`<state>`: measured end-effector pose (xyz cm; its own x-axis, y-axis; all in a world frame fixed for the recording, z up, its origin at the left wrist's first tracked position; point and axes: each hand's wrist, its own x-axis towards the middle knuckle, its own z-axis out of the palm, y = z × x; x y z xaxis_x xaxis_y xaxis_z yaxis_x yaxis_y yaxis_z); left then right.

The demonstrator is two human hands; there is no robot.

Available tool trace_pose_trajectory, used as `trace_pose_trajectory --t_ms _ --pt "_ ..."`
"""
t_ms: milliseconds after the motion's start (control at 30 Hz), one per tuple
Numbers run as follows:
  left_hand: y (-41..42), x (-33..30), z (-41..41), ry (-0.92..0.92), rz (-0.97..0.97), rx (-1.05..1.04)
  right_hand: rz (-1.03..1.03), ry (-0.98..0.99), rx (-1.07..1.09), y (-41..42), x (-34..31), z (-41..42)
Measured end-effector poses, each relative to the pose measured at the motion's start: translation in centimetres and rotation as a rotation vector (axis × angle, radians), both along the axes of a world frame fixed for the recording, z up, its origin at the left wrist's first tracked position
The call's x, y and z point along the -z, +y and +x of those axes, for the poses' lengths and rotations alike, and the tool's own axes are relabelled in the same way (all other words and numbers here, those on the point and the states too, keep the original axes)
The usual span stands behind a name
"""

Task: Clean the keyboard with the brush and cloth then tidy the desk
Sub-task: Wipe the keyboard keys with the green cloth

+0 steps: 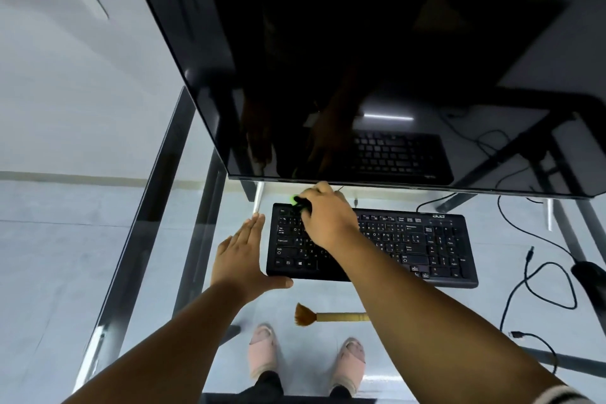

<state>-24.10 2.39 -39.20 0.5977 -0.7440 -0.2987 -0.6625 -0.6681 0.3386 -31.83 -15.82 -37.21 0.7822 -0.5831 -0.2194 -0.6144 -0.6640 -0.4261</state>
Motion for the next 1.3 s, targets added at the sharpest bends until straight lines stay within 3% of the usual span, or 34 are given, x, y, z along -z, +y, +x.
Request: trace_pose_trajectory --t_ms 167,300,500,767,1000,1167,1300 --pt "0.5 0.3 -0.1 0.016 -0.053 -0.043 -0.073 -0.096 -0.286 0.8 -0.5 -0.6" --pt "1.0 0.5 0.2 0.036 -0.058 -0.049 -0.087 -0.038 -0.536 0.5 -1.0 -1.8" --pt "1.4 0.4 0.7 0.051 -0.046 -0.019 -0.122 -0.056 -0.434 0.9 -1.8 -0.1" --pt "2.2 0.3 2.0 0.110 -0.046 0.051 -0.082 0.046 -0.751 2.0 -1.9 -2.2" --pt "2.4 0.4 2.4 0.138 -0.045 0.066 -0.156 0.018 -0.573 1.9 -2.4 -0.7" --pt "2.5 0.5 2.6 0.140 -0.053 0.071 -0.101 0.068 -0.778 2.9 -2.4 -1.7" --pt "2.5 0.4 2.5 0.136 -0.053 0.073 -0.115 0.023 -0.542 1.8 -2.3 -0.9"
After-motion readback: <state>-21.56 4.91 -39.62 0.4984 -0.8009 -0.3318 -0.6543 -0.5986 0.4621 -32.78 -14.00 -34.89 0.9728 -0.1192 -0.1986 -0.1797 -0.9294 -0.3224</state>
